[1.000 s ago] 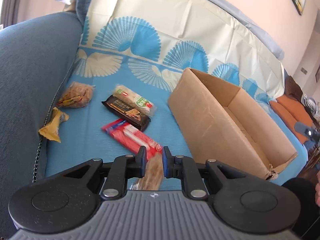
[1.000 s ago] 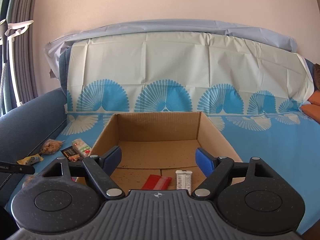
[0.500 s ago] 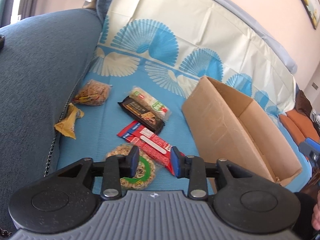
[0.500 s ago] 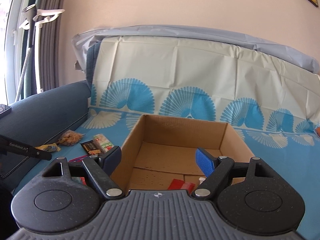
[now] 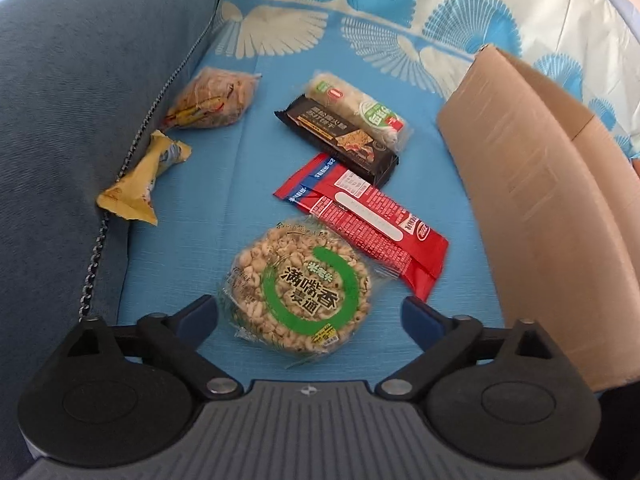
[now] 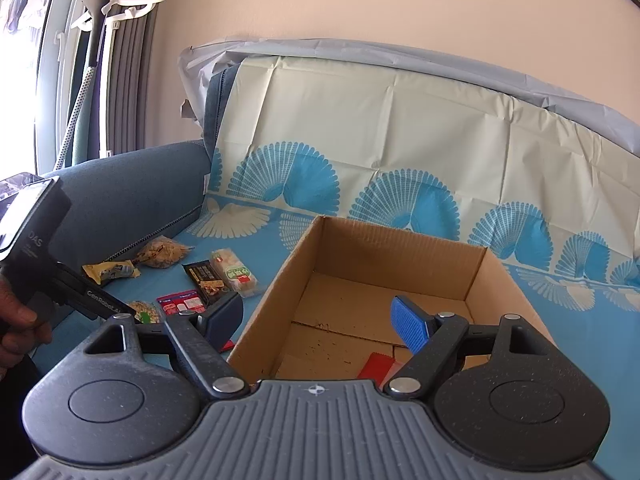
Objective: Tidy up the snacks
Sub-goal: 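Lift the round peanut pack off the sofa with the left gripper, then grasp the red wafer bar with the right gripper while the left holds the peanut pack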
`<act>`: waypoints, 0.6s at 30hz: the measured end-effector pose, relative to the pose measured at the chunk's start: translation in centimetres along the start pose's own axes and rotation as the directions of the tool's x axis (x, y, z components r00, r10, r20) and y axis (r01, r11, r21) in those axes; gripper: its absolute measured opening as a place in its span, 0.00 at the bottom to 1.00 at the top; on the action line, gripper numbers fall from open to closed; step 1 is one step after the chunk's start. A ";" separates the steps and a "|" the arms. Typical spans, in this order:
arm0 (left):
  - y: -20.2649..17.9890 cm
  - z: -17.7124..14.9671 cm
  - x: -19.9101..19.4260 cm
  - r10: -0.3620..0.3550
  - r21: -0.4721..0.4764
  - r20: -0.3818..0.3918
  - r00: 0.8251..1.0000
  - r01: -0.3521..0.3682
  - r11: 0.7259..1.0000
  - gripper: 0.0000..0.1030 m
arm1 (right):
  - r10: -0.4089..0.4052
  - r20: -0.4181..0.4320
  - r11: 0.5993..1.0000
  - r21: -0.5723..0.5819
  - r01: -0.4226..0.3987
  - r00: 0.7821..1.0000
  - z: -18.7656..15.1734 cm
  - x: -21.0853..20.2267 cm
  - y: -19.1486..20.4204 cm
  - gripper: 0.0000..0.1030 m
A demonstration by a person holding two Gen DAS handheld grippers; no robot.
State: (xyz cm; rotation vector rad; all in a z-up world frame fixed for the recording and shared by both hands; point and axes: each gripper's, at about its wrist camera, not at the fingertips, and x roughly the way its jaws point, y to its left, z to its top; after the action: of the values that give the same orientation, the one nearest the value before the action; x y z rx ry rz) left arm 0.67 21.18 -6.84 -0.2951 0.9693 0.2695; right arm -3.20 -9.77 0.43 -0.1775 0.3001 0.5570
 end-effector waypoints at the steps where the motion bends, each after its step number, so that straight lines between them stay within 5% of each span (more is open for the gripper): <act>1: -0.1 0.1 0.2 0.000 0.002 0.007 1.000 0.000 1.000 0.99 | -0.002 -0.003 1.000 -0.004 0.002 1.000 0.0 0.1 0.0 0.80; 10: -1.2 0.9 3.1 0.092 0.046 -0.040 0.995 -0.090 0.995 0.99 | -0.012 -0.031 0.999 -0.035 0.010 0.999 -0.1 1.0 0.9 0.80; 13: -1.1 0.6 2.5 0.085 0.055 -0.017 0.996 -0.084 0.995 0.86 | -0.010 -0.037 0.998 -0.068 0.008 0.999 -0.3 1.2 1.5 0.80; 18: 0.3 0.3 0.9 0.086 -0.009 -0.028 0.996 -0.087 0.996 0.85 | 0.006 -0.034 0.997 -0.083 -0.009 0.999 -0.1 1.8 2.2 0.77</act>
State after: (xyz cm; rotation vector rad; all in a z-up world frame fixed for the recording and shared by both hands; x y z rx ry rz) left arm 1.29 21.71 -7.46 -0.2670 1.0092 0.3502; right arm -3.00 -7.05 -0.39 -0.2666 0.3110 0.5749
